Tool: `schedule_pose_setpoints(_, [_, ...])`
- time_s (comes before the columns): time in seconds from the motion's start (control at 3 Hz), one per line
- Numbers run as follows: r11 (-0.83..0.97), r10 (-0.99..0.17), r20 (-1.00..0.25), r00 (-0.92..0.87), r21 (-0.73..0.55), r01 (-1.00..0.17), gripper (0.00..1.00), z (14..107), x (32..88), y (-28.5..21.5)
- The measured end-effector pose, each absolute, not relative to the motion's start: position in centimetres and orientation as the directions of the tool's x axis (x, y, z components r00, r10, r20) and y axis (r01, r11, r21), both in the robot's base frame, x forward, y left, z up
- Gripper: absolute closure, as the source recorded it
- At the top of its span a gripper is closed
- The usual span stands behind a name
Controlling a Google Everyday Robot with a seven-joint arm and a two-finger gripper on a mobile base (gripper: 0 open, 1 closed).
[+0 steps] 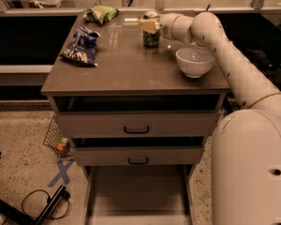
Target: Place green can into bottom drawer
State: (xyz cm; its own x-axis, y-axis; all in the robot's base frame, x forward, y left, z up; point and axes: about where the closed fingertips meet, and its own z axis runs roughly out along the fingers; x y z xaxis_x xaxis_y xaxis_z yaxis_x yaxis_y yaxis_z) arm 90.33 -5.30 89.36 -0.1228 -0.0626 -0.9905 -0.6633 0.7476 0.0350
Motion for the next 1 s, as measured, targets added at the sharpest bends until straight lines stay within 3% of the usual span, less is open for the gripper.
schedule_pose_setpoints(1.0, [0.733,-0.148,-0.989,0.013,-0.118,-0.670,1.00,101.2,86.9,-4.8])
